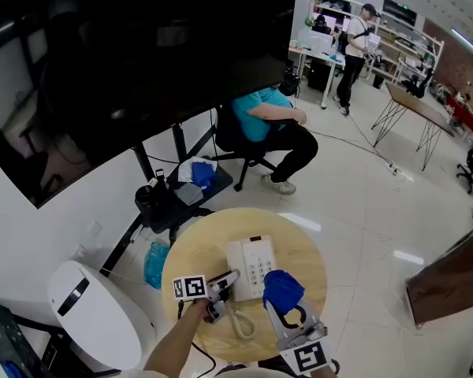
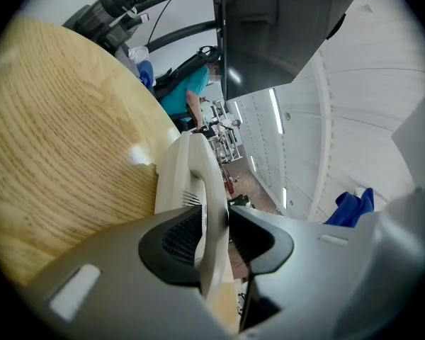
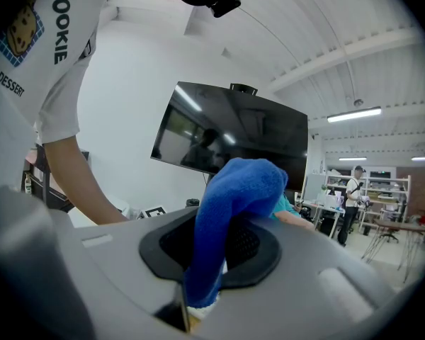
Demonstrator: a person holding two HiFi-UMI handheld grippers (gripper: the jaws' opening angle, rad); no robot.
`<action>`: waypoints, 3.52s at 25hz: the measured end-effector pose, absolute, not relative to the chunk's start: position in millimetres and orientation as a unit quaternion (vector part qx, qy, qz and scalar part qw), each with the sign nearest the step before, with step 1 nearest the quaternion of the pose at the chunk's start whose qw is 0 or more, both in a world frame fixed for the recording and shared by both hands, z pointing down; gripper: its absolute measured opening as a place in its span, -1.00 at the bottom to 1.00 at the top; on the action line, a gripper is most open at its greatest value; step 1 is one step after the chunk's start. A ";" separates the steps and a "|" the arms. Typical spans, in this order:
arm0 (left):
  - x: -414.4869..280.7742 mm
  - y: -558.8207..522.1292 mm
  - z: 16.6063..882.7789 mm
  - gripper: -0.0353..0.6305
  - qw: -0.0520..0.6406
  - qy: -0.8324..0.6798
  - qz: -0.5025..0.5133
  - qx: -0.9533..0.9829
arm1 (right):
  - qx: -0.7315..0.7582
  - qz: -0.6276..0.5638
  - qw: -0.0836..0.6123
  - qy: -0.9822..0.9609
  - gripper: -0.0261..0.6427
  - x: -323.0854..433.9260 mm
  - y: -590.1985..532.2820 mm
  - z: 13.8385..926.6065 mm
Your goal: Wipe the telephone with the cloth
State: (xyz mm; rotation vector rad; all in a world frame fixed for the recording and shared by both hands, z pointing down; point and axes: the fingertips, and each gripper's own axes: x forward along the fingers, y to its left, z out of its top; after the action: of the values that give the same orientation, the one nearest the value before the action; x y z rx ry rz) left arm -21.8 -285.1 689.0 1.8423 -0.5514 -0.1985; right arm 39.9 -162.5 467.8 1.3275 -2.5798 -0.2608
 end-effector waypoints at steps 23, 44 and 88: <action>-49.0 -246.2 613.8 -0.85 0.445 -0.291 -0.099 0.841 | 0.463 -0.086 0.105 -0.876 -0.74 28.0 -125.8 464.6; -26.1 -117.9 451.6 -0.89 0.262 -0.334 -0.135 0.895 | 0.438 -0.075 0.076 -0.892 -0.74 35.4 -65.7 436.5; -25.4 81.0 397.2 -0.89 0.075 -0.431 -0.062 0.897 | 0.465 -0.020 0.064 -0.883 -0.75 11.2 90.9 429.4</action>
State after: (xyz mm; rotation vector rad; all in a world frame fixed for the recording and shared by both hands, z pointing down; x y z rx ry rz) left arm -25.4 81.0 397.2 2.6911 -1.2923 -0.1856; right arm 11.2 90.9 429.4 1.4059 -2.6655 -0.0597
